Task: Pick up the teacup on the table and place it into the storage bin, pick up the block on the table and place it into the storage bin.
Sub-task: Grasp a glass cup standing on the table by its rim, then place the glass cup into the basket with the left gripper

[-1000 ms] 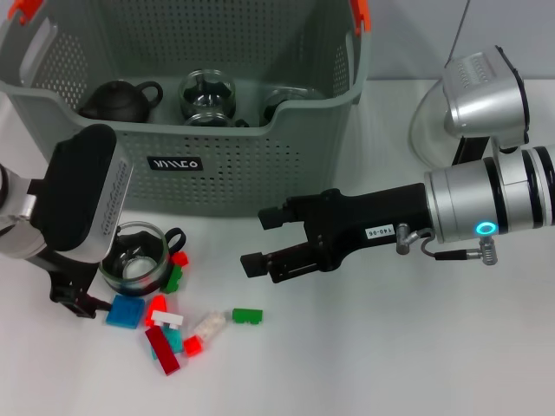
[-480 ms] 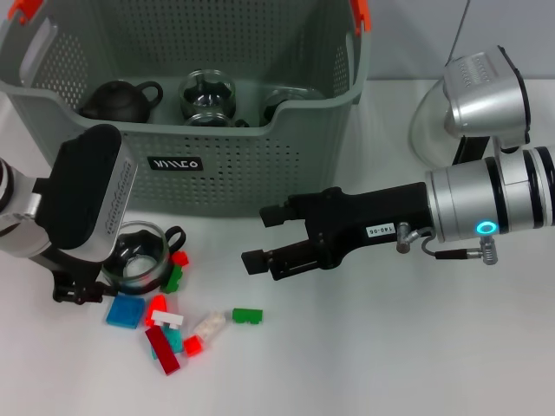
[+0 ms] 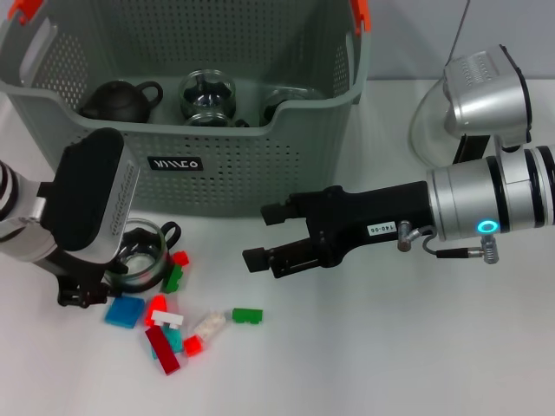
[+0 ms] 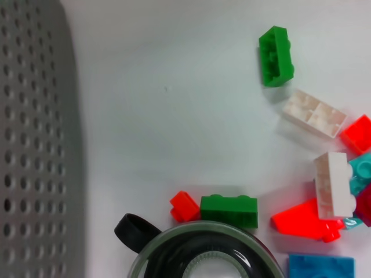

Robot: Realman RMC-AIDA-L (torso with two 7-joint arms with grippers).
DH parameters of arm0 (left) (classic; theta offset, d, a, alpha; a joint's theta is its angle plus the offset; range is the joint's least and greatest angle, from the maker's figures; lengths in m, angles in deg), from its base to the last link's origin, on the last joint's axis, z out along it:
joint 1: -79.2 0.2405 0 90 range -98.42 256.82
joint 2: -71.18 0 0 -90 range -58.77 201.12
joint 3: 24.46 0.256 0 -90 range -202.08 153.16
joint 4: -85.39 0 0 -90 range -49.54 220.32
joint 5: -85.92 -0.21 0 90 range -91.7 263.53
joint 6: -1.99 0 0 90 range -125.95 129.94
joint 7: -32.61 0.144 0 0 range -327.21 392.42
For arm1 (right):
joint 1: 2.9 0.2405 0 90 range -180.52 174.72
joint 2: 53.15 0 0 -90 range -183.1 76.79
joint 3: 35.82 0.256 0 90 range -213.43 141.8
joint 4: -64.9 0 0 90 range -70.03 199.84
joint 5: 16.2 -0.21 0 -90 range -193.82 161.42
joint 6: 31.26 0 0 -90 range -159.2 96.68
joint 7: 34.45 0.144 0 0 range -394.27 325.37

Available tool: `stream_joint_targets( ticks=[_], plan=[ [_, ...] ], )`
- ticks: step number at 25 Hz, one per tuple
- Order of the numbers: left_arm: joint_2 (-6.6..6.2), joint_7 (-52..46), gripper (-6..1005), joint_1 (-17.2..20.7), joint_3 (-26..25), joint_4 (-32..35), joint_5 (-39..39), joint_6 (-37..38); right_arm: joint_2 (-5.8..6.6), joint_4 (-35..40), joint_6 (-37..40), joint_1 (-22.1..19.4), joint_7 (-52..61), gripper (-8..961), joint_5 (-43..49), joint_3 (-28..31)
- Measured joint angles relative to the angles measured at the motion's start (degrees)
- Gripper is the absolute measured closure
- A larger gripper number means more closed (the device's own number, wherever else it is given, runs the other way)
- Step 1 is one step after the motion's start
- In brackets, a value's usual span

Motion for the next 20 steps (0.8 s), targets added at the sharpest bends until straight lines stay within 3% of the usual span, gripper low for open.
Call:
stream_joint_targets(
  ticks=[6, 16, 20],
  plan=[
    [0.07, -0.6, 734, -0.2, 0.3, -0.1, -0.1, -0.1, 0.04, 0.1, 0.0, 0.1, 0.0, 13, 0.0, 0.0],
    [0.00, -2.0, 839, -0.4, 0.4, 0.7, -0.2, 1.0, 0.13, 0.4, 0.1, -0.1, 0.0, 13, 0.0, 0.0],
    [0.14, -3.9, 957, 0.2, 0.0, 3.4, 1.1, 3.9, 0.28, 0.4, 0.2, -0.3, 0.0, 13, 0.0, 0.0]
  ],
)
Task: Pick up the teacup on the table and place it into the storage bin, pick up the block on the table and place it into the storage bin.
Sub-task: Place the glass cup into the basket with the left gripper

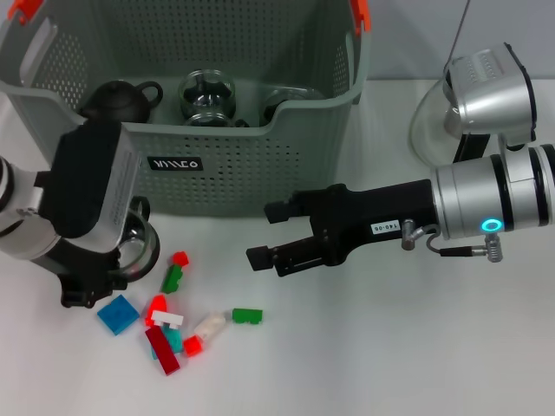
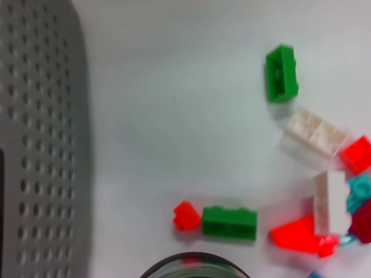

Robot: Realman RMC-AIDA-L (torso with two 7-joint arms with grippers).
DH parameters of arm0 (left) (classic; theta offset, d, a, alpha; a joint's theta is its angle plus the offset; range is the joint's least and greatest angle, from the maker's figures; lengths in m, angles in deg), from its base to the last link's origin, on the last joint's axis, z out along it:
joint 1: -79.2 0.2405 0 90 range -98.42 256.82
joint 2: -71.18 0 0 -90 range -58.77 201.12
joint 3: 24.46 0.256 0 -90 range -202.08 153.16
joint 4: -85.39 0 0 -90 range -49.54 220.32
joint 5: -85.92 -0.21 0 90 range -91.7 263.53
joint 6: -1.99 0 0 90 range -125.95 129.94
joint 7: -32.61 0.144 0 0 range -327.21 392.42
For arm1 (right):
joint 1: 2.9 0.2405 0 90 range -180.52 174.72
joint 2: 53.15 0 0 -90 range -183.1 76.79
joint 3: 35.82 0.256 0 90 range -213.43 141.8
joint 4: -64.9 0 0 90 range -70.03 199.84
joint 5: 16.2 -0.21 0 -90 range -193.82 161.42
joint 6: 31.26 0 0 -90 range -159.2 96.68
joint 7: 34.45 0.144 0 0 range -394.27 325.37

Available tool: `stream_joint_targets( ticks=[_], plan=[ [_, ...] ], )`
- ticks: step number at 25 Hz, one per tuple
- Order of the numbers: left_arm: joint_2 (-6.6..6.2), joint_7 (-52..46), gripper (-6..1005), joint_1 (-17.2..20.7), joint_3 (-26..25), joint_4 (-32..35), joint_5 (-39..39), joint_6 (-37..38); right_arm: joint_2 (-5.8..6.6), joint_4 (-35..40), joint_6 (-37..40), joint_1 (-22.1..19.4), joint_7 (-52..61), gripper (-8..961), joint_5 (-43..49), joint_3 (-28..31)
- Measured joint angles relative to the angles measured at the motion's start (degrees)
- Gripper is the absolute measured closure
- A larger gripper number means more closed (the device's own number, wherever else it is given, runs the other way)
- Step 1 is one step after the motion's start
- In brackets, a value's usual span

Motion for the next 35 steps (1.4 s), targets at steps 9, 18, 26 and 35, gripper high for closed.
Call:
stream_joint_targets(
  ticks=[9, 18, 26, 35],
  plan=[
    [0.26, -12.1, 959, 2.9, -2.8, 10.9, 10.9, 16.3, 1.32, 0.1, 2.2, -0.6, -0.5, 13, 0.4, -0.3],
    [-0.35, -29.4, 960, 0.0, -13.3, 17.9, 29.2, 25.1, 3.21, 0.2, 5.9, -2.8, -0.8, 13, 0.4, 0.1],
    [-4.12, -36.4, 960, -13.8, -24.1, 14.6, 32.3, 19.9, 3.58, 0.2, 7.2, -5.1, -0.8, 13, 0.4, 0.0],
    [-10.63, -37.6, 959, -23.0, -19.9, -13.6, 28.6, -9.2, 3.89, 0.2, 8.5, -6.2, -0.1, 13, 0.4, 0.4]
  ],
)
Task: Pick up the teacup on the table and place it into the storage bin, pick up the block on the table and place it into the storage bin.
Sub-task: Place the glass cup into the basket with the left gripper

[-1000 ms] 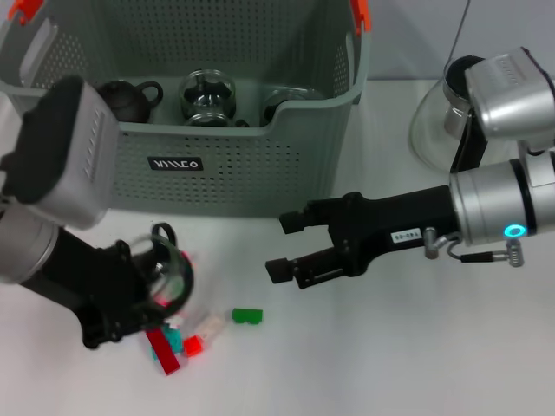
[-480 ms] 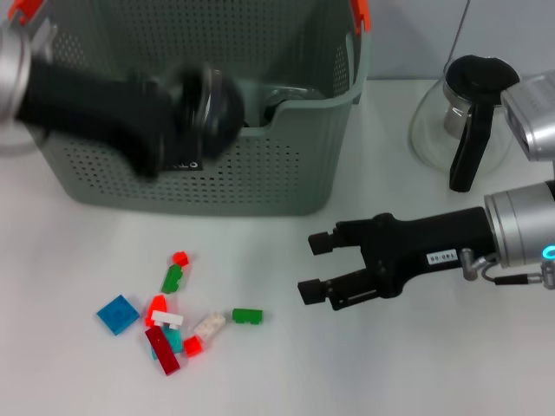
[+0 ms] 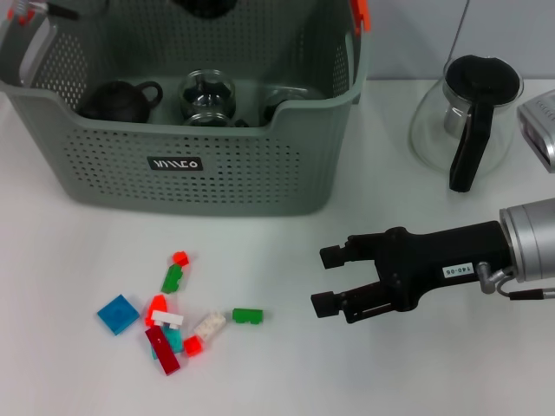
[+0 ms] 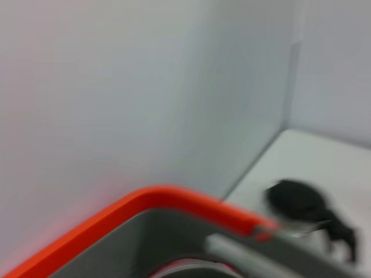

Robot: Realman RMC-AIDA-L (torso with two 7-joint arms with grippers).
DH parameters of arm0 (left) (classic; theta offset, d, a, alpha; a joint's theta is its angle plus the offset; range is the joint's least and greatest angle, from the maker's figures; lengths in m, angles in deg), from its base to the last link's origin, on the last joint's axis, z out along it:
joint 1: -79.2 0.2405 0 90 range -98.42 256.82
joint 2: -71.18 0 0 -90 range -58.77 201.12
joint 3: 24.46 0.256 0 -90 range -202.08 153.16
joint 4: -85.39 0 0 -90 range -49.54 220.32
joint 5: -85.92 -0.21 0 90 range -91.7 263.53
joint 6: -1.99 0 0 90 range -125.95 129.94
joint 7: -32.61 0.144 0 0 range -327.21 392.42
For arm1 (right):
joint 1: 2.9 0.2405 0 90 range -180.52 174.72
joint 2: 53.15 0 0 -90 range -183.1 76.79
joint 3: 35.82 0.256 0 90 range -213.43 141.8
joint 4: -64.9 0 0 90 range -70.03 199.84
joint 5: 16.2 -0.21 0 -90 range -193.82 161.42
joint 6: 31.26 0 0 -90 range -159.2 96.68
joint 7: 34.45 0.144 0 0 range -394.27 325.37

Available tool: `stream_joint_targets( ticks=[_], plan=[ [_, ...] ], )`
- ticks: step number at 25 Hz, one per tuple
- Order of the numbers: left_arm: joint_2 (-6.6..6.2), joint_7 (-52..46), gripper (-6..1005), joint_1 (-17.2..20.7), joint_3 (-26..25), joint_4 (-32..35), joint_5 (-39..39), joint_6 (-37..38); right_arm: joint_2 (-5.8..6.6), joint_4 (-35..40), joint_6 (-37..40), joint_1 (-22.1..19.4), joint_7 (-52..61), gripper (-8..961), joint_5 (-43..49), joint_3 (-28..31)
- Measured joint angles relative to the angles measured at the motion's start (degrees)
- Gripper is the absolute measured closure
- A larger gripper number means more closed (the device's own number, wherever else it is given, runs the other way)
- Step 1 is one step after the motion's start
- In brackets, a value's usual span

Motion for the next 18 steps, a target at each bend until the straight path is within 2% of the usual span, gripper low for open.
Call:
stream_joint_targets(
  ticks=[3, 6, 18],
  plan=[
    [-1.12, 0.2, 960, -2.4, 3.7, -9.6, -2.8, -9.7, -0.03, 0.0, 0.1, 0.3, 0.2, 13, 0.0, 0.3],
    [-1.17, 0.2, 960, -4.2, 4.9, -15.0, -5.7, -15.7, -0.02, 0.0, 0.1, 0.5, 0.4, 13, 0.0, 0.2],
    [2.38, 0.1, 959, -4.9, 10.3, -23.0, -13.3, -32.6, 0.13, 0.0, -0.4, 1.0, 0.6, 14, 0.1, -0.2]
  ],
)
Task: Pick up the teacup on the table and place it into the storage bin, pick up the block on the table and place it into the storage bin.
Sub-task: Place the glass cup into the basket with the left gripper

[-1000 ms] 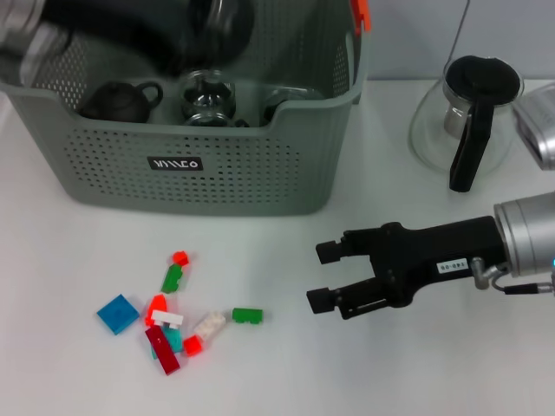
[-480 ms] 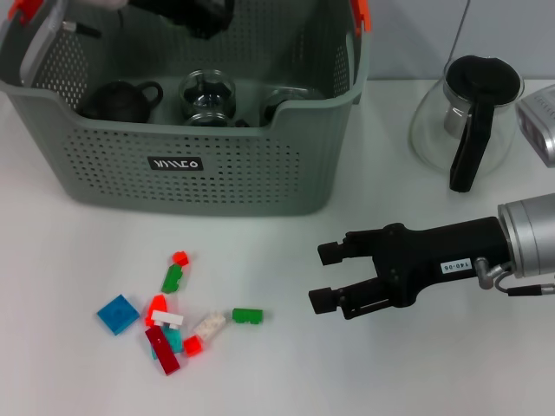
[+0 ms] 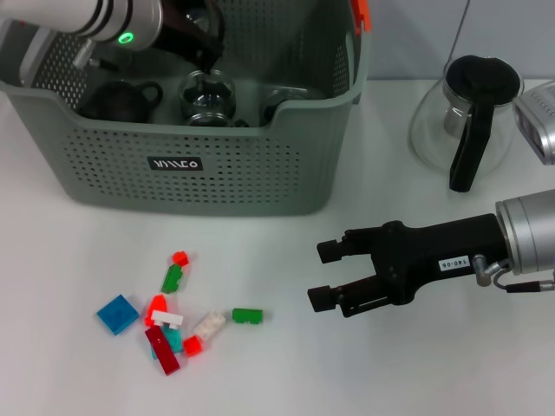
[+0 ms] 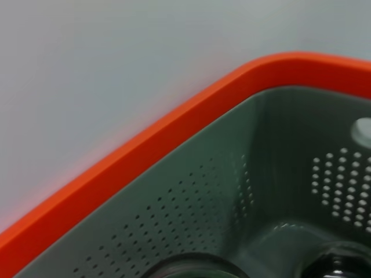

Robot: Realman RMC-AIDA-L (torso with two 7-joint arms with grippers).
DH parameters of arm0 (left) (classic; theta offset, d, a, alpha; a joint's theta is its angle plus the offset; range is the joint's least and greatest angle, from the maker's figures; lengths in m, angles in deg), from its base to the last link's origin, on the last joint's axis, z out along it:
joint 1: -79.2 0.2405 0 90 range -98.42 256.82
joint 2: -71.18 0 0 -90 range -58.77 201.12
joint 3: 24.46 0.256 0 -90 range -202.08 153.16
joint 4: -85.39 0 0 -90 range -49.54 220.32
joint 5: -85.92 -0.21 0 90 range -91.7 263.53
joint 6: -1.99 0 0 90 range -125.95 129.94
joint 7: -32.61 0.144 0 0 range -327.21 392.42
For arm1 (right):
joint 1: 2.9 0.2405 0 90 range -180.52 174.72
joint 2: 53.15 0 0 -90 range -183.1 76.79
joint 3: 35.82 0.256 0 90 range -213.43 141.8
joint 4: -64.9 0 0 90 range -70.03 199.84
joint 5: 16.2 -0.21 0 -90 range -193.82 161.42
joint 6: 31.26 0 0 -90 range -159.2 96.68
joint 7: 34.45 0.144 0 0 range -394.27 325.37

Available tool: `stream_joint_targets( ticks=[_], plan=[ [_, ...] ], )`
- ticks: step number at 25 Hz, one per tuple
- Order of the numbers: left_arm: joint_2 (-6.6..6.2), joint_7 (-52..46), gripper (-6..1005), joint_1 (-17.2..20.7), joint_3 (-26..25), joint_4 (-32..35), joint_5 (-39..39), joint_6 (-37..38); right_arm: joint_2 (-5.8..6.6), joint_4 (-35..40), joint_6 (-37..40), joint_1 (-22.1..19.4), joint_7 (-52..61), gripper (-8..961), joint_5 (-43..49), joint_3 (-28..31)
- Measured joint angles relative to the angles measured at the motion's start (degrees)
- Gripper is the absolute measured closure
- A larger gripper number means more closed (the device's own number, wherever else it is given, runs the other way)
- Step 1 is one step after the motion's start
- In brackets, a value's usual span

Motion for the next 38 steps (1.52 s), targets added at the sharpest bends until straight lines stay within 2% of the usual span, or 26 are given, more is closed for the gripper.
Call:
stream_joint_targets(
  ticks=[18, 38],
  plan=[
    [1.23, -0.4, 957, 0.7, 0.8, -2.6, -4.4, -6.5, -0.35, 0.0, -0.5, 0.2, -0.2, 14, 0.8, 0.2],
    [1.84, -0.4, 953, 1.5, 0.9, -2.1, -5.7, -6.2, -0.56, 0.0, -0.7, 0.4, 0.0, 14, 1.4, 0.4]
  ],
)
